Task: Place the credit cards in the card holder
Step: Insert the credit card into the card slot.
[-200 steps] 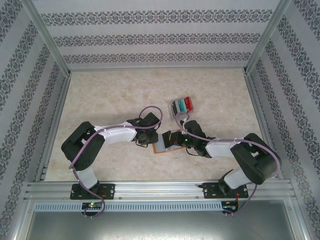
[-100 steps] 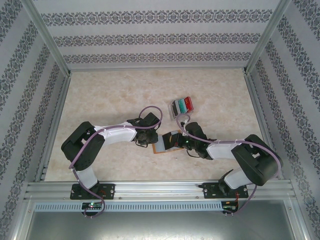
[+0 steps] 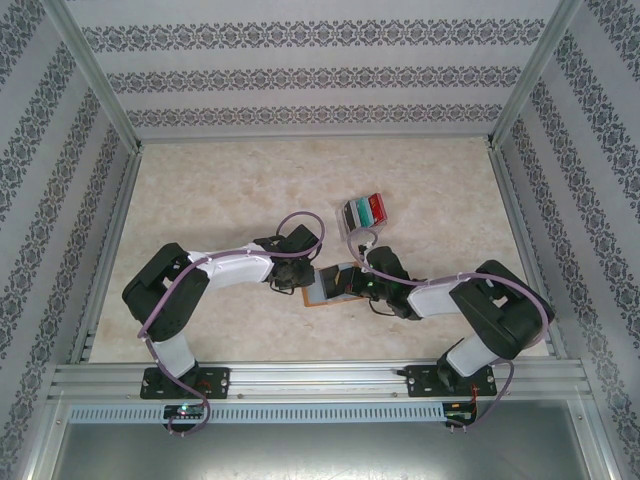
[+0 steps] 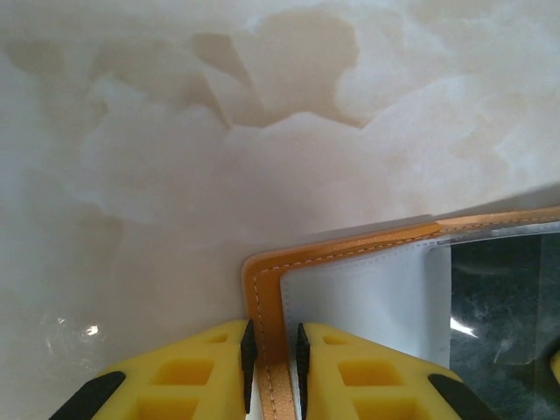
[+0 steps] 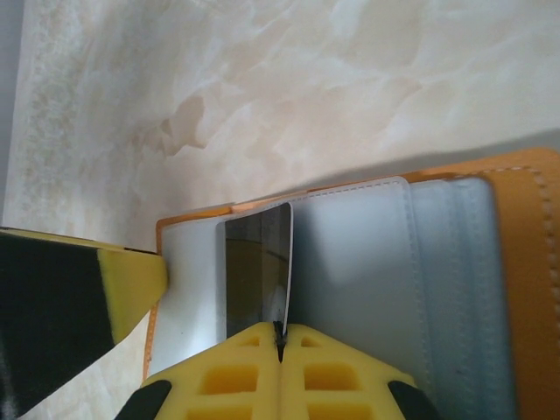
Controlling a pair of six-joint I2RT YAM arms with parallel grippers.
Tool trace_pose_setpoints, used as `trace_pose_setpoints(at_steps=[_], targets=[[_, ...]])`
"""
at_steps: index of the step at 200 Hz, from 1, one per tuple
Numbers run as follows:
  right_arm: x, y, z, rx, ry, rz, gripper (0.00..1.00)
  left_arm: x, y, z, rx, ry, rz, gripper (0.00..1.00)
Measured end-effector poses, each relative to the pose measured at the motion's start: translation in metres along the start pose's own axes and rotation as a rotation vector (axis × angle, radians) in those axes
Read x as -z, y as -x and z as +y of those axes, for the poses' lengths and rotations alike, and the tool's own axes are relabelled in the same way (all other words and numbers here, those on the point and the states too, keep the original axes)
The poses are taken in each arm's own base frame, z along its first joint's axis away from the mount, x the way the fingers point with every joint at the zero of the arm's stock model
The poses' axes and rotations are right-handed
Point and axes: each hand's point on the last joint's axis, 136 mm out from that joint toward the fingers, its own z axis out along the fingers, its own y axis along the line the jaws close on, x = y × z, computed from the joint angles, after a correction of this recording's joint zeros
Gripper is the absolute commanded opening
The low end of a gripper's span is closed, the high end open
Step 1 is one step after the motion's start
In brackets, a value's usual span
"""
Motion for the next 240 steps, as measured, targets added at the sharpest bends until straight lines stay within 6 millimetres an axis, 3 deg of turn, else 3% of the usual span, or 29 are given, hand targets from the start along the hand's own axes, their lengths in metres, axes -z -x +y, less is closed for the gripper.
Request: trace_pose_setpoints(at_steps=[106,146,187,206,240], targets=[[-0.015,-0.011,0.019,0.021,0.056,0.076,0.0,0.0,0.0,0.0,0.0,0.002,-0.002,0.23],[-0.014,-0.013,0.022,0.025,0.058,0.086,0.31,0.0,0.0,0.0,-0.001,-0.001,-0.002,0.23],[0.002,-0.016,0.017,0.042,-0.007,0.104,0.38,0.0,-0.001,-0.001,-0.001,-0.007,0.005,0.23],[0.008,-0.016,0.013,0.057,-0.051,0.11,0.36,0.0,-0.001,-0.001,-0.001,-0.007,0.005,0.23],[0.007,-0.019,0.008,0.069,-0.089,0.143,0.15,0.0,-0.001,-0.002,-0.001,-0.008,0.005,0.23]])
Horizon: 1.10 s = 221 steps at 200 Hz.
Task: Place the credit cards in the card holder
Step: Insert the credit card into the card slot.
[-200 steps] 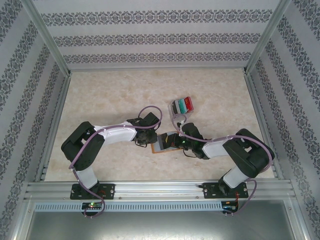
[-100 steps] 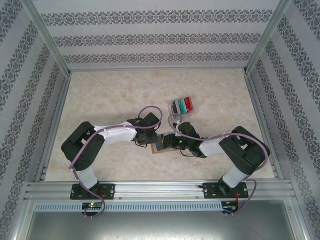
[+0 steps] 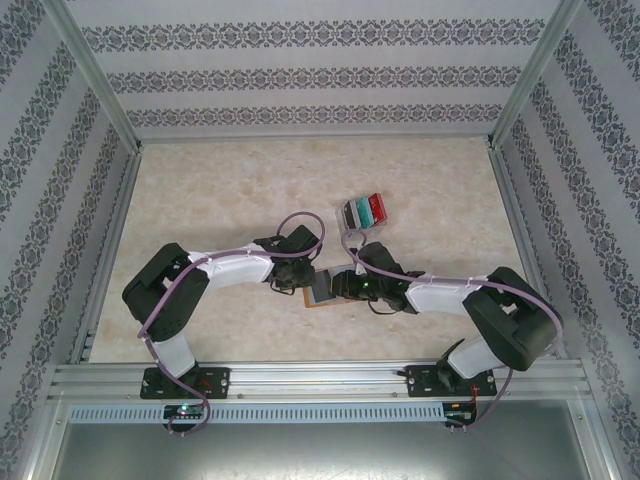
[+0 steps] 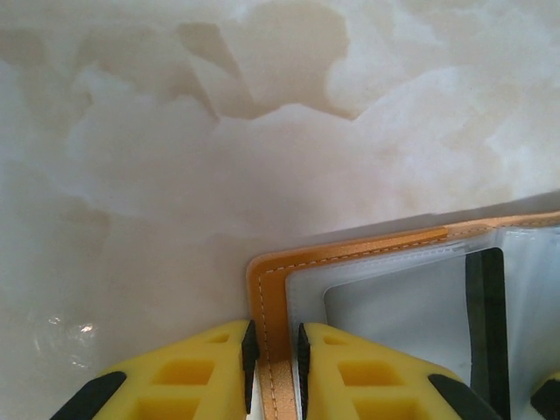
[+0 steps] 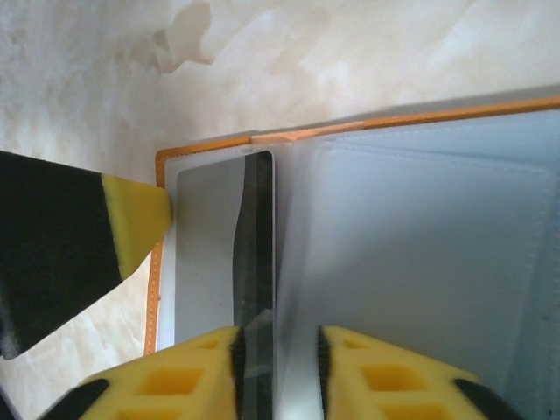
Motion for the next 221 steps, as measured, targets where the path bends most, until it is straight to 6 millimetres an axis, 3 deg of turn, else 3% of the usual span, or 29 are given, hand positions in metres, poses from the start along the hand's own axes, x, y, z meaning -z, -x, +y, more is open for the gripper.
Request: trace_pose_setpoints(at_steps=[47,110,149,187,221], targets=[[-0.009,0.0,-0.002,0.002,-0.024,0.035,0.0,0.0,0.0,0.0,0.0,-0.001,-0.001,0.23],[-0.018,-0.004,0.009,0.017,0.005,0.087,0.02,0.001,0.001,0.002,0.007,0.003,-0.013,0.29],[-0.018,-0.007,0.012,0.03,-0.004,0.099,0.13,0.002,0.0,0.003,0.017,-0.004,-0.018,0.29],[0.001,0.004,0.003,0.036,-0.081,0.036,0.15,0.002,0.0,0.003,0.018,-0.004,-0.018,0.27],[0.006,0.004,-0.024,-0.009,-0.158,0.04,0.12,0.001,0.0,0.003,0.018,-0.003,-0.016,0.26]])
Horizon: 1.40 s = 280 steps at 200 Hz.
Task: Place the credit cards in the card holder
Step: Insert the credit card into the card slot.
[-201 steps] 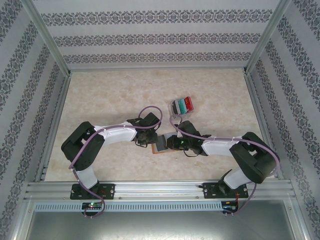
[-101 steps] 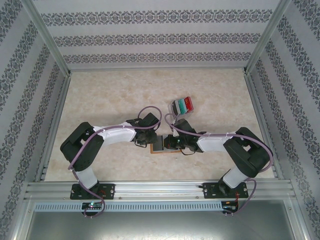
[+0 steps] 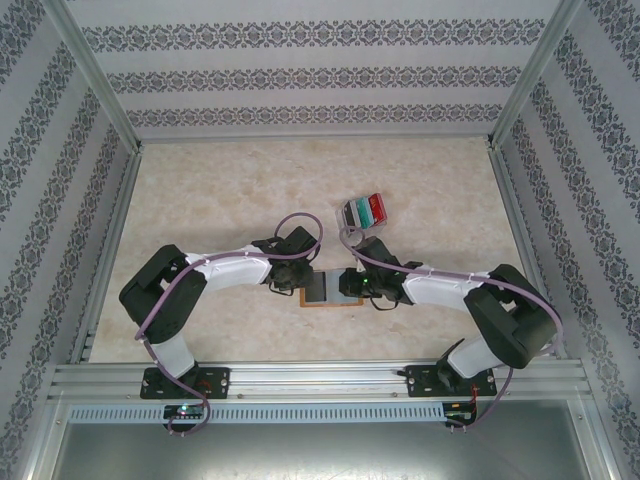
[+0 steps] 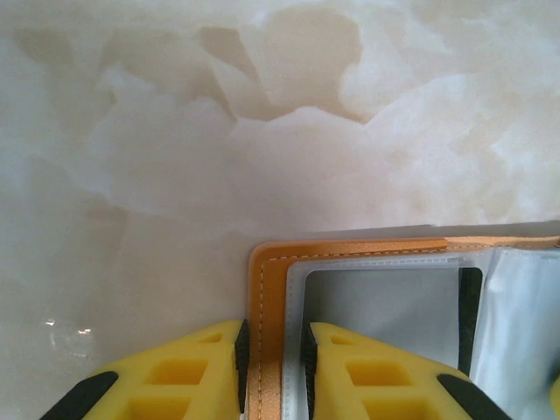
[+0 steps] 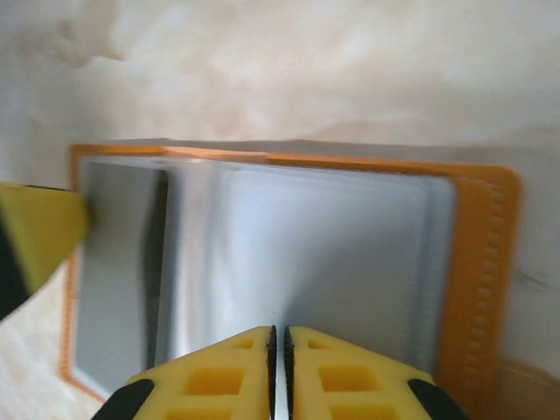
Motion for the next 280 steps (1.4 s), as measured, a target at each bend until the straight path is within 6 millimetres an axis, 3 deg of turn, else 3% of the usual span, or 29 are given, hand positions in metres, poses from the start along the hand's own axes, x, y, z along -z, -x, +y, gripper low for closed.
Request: trace_pose_setpoints(at_steps=[62,99,117,157,184,225,280], targets=[[0.016,0.004,-0.009,0.001,-0.031,-0.015,0.2,0.001,-0.001,0.0,-0.008,0.002,0.001,0.3],[0.033,0.017,0.009,0.034,0.014,-0.06,0.2,0.012,0.002,-0.002,-0.025,-0.003,-0.013,0.33],[0.035,0.022,0.021,0.053,0.04,-0.068,0.12,0.025,0.008,-0.009,-0.026,-0.033,-0.044,0.34],[0.017,0.017,0.045,0.098,0.07,-0.009,0.06,0.037,0.016,-0.018,-0.025,-0.067,-0.074,0.34],[0.0,0.009,0.037,0.084,0.035,0.036,0.06,0.036,0.015,-0.019,-0.025,-0.073,-0.066,0.31],[-0.011,0.002,0.026,0.069,0.004,0.069,0.05,0.014,0.005,-0.014,-0.026,-0.047,-0.013,0.28],[-0.018,0.001,0.029,0.047,0.025,0.081,0.04,-0.002,0.0,-0.014,-0.023,-0.043,0.015,0.24]])
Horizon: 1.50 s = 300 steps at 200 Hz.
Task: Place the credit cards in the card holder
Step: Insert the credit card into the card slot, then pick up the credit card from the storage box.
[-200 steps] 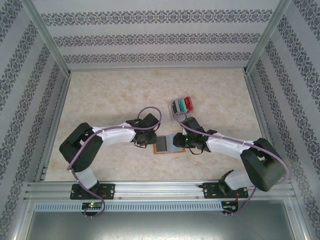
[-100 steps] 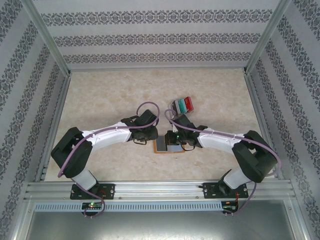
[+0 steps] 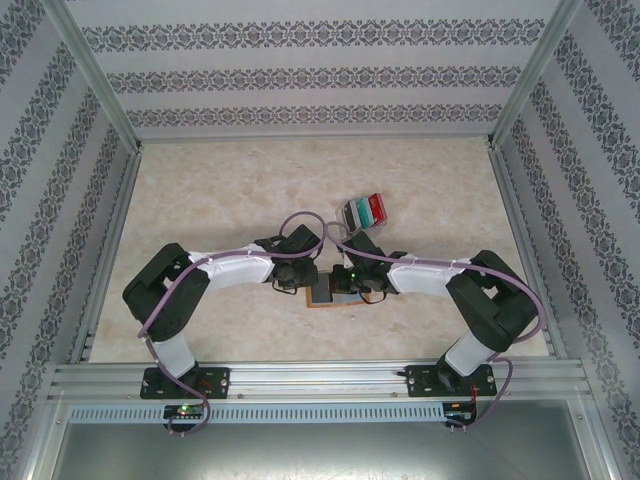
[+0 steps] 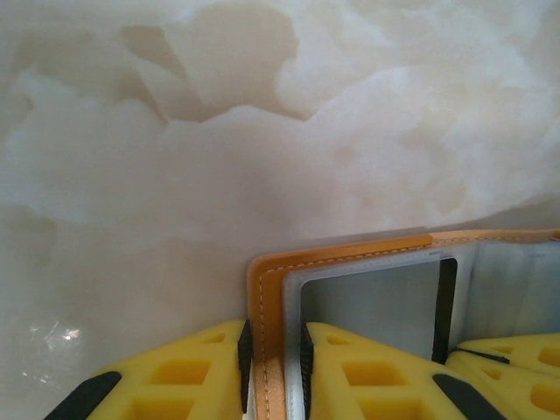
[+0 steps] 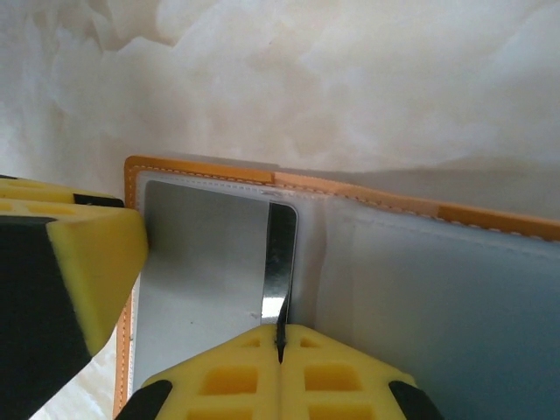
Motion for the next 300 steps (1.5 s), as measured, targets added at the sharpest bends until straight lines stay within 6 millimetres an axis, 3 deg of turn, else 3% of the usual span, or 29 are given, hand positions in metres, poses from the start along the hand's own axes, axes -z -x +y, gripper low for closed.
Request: trace_pose_setpoints(at_steps=[51,75,93,117,128,151,183,216,262,300], targets=[[-0.003,0.001,0.005,-0.03,0.033,-0.005,0.05,0.0,0.003,0.002,0.001,0.011,-0.016,0.25],[0.005,0.003,0.007,-0.021,0.037,-0.023,0.13,0.0,0.004,0.002,0.001,0.013,-0.02,0.29],[0.029,0.015,0.012,0.001,0.045,-0.091,0.22,0.005,0.005,0.002,0.0,0.011,-0.034,0.36],[0.077,0.048,0.013,0.023,0.059,-0.255,0.33,0.023,0.014,0.001,0.004,0.007,-0.088,0.42],[0.097,0.064,0.005,0.014,0.035,-0.33,0.4,0.036,0.02,-0.002,0.003,-0.008,-0.123,0.44],[0.127,0.093,-0.022,0.01,-0.066,-0.427,0.46,0.056,0.031,-0.009,0.003,-0.029,-0.177,0.47],[0.148,0.132,-0.047,0.04,-0.217,-0.44,0.43,0.07,0.047,-0.022,0.004,-0.056,-0.216,0.53],[0.138,0.159,-0.042,0.13,-0.266,-0.37,0.4,0.072,0.065,-0.029,0.037,-0.095,-0.216,0.53],[0.094,0.17,-0.031,0.23,-0.347,-0.226,0.44,0.06,0.093,-0.02,0.123,-0.126,-0.194,0.57],[0.064,0.186,-0.028,0.272,-0.44,-0.162,0.45,0.056,0.104,-0.013,0.169,-0.149,-0.189,0.57]])
